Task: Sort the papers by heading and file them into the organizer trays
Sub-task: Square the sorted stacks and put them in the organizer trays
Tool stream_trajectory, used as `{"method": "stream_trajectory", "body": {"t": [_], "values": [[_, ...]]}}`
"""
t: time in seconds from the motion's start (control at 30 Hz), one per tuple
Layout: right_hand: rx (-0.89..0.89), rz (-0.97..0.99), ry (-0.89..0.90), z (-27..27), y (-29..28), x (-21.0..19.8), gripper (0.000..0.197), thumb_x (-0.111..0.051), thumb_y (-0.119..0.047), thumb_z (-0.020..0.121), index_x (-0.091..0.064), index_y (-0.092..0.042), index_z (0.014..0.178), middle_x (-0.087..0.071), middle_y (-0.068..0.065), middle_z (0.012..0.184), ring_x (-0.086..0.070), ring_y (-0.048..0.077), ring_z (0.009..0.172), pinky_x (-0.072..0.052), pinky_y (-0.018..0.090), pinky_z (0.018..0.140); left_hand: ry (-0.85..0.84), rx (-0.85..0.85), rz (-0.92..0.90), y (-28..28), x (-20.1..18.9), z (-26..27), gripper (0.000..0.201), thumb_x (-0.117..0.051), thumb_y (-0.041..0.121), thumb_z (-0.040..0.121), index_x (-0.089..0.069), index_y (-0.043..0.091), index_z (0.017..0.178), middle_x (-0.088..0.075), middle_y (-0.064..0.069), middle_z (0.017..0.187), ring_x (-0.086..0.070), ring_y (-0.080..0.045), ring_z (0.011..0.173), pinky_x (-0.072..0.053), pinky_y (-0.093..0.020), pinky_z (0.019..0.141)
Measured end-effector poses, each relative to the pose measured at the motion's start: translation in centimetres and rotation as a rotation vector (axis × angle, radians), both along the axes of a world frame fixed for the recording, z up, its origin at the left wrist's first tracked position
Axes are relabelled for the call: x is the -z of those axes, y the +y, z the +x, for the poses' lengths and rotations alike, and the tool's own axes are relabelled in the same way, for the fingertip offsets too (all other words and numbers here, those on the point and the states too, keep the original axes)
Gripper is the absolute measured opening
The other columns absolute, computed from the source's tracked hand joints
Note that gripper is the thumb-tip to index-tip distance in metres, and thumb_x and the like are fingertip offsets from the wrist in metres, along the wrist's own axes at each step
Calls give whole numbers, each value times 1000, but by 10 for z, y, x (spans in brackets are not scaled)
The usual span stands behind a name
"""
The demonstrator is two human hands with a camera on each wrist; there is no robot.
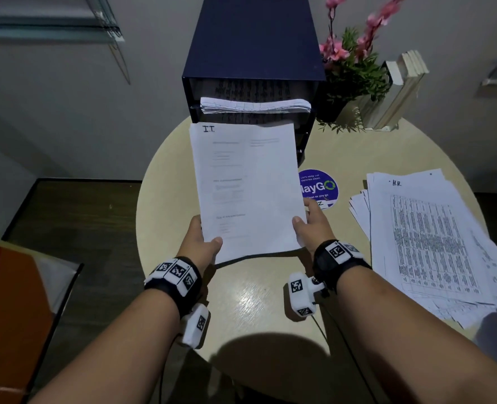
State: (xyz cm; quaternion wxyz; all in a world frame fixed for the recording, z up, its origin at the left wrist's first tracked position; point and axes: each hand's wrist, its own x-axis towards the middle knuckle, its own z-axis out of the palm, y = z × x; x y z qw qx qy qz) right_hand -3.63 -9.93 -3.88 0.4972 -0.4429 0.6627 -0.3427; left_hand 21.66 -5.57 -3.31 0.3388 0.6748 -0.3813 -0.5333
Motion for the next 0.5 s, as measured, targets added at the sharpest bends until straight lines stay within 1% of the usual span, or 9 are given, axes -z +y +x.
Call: {"method": "stream_trajectory", "body": {"t": [0.07,0.13,0.17,0.2,0.23,0.27,0.37,0.43,0.5], "values": [[41,21,28,-1,-12,3,36,-50,2,93,-51,-18,123,-67,4,116,-64,22,104,-52,35,92,43,-3,35,-14,1,-1,54,-60,3,90,-37,28,133,-64,-3,116,-65,-21,86,-55,-38,70],[60,58,42,-4,-19,9,36,-50,3,91,-53,-16,123,-67,6,117,-64,25,100,-54,34,83,71,11,81,-25,2,-2,55,-60,4,92,-36,22,138,-64,-7,118,-60,-18,72,-51,-32,62],[64,70,49,-5,-21,10,37,-51,3,91,-54,-16,122,-67,6,117,-64,27,98,-54,32,78,109,10,106,-30,3,-3,55,-60,3,91,-37,19,138,-64,-9,120,-63,-19,77,-54,-35,67],[66,81,65,-6,-23,11,37,-51,2,91,-54,-18,122,-66,6,117,-64,28,98,-53,32,77,166,-11,128,-34,4,-4,55,-59,-1,89,-39,16,137,-63,-11,124,-67,-22,89,-57,-42,79],[60,97,81,-8,-25,12,37,-52,1,91,-55,-18,123,-66,5,117,-64,28,99,-54,34,80,236,-46,145,-38,3,-6,53,-57,-6,88,-40,14,134,-62,-12,127,-67,-27,102,-55,-48,89],[48,123,97,-10,-27,13,37,-53,0,92,-55,-19,124,-66,4,118,-63,28,101,-55,37,86,305,-82,159,-40,0,-7,51,-54,-11,87,-41,13,131,-62,-13,127,-65,-31,108,-53,-52,94],[-51,175,131,-18,-30,14,35,-56,-2,93,-56,-18,124,-66,2,121,-63,25,107,-53,43,97,515,-149,187,-41,-7,-13,62,-50,-19,78,-41,11,132,-62,-17,124,-63,-38,111,-53,-57,89],[-138,201,141,-26,-32,10,33,-56,-5,95,-56,-18,125,-65,1,122,-62,24,108,-53,40,95,663,-177,170,-40,-11,-15,81,-53,-18,63,-40,13,137,-60,-20,128,-62,-41,112,-54,-59,87],[-230,214,130,-31,-34,3,34,-56,-7,97,-54,-16,129,-64,0,123,-61,21,110,-51,33,90,787,-198,118,-42,-15,-16,91,-50,-19,56,-41,17,139,-58,-21,132,-60,-43,115,-55,-58,84]]}}
